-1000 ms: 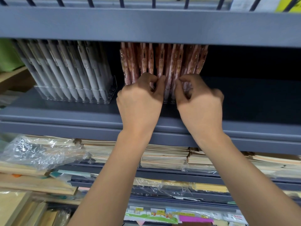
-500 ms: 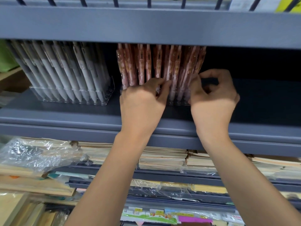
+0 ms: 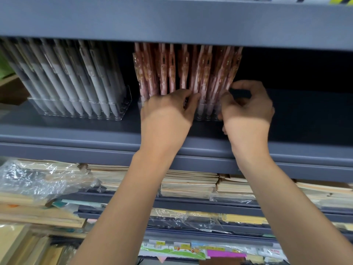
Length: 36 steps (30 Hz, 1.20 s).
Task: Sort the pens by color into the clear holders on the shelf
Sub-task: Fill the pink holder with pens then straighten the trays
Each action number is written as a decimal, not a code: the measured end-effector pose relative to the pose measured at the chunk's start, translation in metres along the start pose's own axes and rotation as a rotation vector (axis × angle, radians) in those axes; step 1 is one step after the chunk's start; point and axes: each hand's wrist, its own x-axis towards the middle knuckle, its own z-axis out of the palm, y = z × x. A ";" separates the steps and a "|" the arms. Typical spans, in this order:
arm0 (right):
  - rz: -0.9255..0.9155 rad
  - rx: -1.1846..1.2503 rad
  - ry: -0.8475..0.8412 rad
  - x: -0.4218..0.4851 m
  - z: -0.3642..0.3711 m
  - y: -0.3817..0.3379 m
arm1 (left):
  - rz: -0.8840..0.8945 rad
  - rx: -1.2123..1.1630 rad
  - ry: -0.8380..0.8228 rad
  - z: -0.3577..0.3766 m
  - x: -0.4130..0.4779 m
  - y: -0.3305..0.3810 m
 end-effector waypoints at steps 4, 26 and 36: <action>0.000 -0.016 -0.007 0.000 0.000 0.000 | -0.001 -0.001 -0.023 -0.001 0.000 0.000; -0.038 0.014 0.033 -0.001 0.002 0.002 | -0.003 -0.019 0.031 -0.001 -0.003 -0.001; -0.033 -0.002 0.018 -0.001 0.000 0.001 | -0.009 -0.007 0.091 -0.001 -0.004 0.000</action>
